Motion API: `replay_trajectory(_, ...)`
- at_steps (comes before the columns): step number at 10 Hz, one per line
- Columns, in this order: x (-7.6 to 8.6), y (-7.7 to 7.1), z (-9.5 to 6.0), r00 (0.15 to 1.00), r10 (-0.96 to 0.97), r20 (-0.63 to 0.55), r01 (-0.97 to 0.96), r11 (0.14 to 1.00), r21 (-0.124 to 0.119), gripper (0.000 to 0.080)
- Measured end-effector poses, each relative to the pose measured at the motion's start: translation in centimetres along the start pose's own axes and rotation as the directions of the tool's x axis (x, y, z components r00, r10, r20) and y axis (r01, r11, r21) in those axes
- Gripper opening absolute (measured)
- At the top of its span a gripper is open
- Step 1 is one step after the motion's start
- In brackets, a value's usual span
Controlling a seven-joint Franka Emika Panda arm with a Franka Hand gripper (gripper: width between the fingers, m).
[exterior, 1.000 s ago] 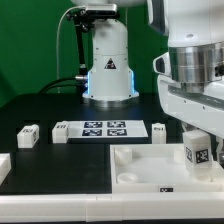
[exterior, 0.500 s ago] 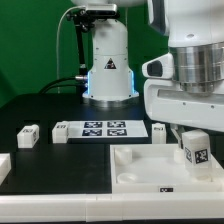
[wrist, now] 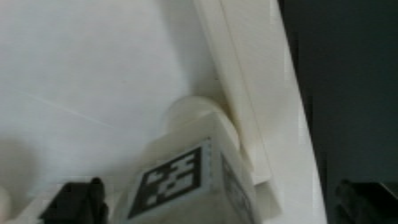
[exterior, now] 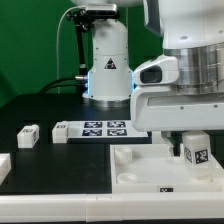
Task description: Assemble one leg
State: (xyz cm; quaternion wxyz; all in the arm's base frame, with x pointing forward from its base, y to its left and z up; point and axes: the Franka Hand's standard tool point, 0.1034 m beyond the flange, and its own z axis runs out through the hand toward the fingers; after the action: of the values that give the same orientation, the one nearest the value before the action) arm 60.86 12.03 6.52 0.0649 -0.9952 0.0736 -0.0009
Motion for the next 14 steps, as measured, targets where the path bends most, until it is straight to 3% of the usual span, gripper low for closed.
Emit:
replay_trajectory(4, 0.2, -0.1, -1.0, 0.935, -0.354, 0.001, 0.354, 0.935, -0.011, 0.0649)
replay_trajectory(8, 0.3, -0.1, -1.0, 0.928, -0.373, 0.001, 0.373, 0.928, -0.012, 0.0602)
replay_trajectory(9, 0.3, -0.1, -1.0, 0.928, -0.372, 0.001, 0.372, 0.928, -0.012, 0.0424)
replay_trajectory(10, 0.3, -0.1, -1.0, 0.928, -0.372, 0.001, 0.372, 0.928, -0.012, 0.0424)
replay_trajectory(11, 0.3, -0.1, -1.0, 0.933, -0.361, 0.000, 0.361, 0.932, -0.012, 0.0290)
replay_trajectory(14, 0.3, -0.1, -1.0, 0.964, -0.265, -0.002, 0.265, 0.964, -0.009, 0.0290)
